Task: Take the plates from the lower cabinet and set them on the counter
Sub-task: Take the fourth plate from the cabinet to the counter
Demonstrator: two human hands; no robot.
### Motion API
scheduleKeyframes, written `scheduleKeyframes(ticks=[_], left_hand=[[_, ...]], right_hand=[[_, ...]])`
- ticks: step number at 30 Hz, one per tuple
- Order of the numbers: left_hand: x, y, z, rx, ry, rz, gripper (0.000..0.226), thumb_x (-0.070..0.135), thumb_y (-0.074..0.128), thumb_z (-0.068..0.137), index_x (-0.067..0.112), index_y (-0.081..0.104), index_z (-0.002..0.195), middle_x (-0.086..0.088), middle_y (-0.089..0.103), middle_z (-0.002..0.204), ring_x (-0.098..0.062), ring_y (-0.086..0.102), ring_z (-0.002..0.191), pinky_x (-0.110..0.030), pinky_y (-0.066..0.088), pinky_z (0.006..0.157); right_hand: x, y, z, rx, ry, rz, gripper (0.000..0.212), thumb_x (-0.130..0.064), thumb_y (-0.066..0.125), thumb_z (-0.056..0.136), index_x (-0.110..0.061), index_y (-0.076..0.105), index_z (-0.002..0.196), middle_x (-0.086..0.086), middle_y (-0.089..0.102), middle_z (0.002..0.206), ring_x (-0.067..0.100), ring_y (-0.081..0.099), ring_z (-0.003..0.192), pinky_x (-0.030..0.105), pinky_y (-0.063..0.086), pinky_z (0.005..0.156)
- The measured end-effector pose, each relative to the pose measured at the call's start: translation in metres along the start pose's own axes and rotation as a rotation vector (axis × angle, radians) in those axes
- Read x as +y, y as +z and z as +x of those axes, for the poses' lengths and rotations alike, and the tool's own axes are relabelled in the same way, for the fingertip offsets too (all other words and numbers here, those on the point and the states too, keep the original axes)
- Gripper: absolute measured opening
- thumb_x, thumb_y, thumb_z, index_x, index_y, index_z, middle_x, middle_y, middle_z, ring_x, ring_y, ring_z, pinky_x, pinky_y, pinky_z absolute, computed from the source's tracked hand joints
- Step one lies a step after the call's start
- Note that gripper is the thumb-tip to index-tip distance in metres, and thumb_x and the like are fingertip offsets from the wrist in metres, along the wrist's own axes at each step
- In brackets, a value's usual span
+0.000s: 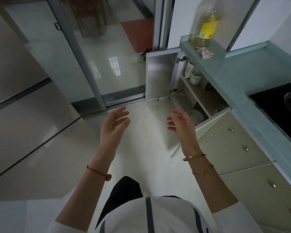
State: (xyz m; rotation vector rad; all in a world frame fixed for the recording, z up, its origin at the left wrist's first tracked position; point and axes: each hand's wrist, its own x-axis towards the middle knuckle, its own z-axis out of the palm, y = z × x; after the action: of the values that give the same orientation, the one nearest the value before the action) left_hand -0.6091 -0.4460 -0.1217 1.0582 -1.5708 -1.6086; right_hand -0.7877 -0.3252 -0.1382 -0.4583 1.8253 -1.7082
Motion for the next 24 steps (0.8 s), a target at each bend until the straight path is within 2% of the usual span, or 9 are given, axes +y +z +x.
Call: scheduleKeyframes(ticks=[4,10,13,18,24], left_hand=[[-0.005,0.01,0.087,-0.066,0.003,0.004,0.039,0.003,0.065,0.091,0.015,0.062,0.127,-0.007,0.069,0.122,-0.022,0.067,0.108,-0.044,0.052,0.102],[0.002,0.039,0.234,-0.246,0.028,-0.002,0.036,0.002,0.066,0.09,0.029,0.066,0.114,0.0,0.07,0.116,-0.014,0.066,0.104,-0.038,0.051,0.098],[0.017,0.06,0.302,-0.325,0.036,-0.009,0.037,-0.002,0.066,0.088,0.026,0.067,0.114,-0.001,0.07,0.113,-0.011,0.065,0.102,-0.031,0.051,0.095],[0.039,0.103,0.388,-0.504,0.045,0.08,0.038,0.001,0.067,0.089,0.013,0.064,0.125,-0.003,0.07,0.118,-0.003,0.067,0.101,-0.025,0.054,0.094],[0.035,0.168,0.467,-0.693,-0.002,0.085,0.039,0.005,0.068,0.089,0.016,0.064,0.126,-0.005,0.07,0.121,-0.011,0.066,0.109,-0.032,0.052,0.099]], right_hand=[[-0.005,0.017,0.064,0.095,0.009,0.003,0.023,-0.018,0.054,0.097,-0.013,0.061,0.119,0.002,0.067,0.098,0.02,0.065,0.091,0.033,0.057,0.084],[-0.013,0.05,0.165,0.255,0.025,0.049,0.024,-0.017,0.054,0.097,-0.012,0.06,0.12,0.002,0.067,0.099,0.019,0.065,0.093,0.033,0.058,0.084],[-0.021,0.065,0.21,0.354,0.028,0.07,0.025,-0.018,0.054,0.097,-0.013,0.06,0.121,0.006,0.066,0.105,0.019,0.065,0.095,0.032,0.057,0.084],[-0.027,0.074,0.272,0.521,0.053,0.137,0.023,-0.019,0.054,0.097,-0.014,0.061,0.118,0.008,0.066,0.103,0.019,0.064,0.091,0.028,0.056,0.078],[-0.025,0.052,0.331,0.724,0.094,0.189,0.022,-0.019,0.056,0.096,-0.011,0.063,0.116,0.008,0.067,0.099,0.018,0.063,0.085,0.027,0.054,0.073]])
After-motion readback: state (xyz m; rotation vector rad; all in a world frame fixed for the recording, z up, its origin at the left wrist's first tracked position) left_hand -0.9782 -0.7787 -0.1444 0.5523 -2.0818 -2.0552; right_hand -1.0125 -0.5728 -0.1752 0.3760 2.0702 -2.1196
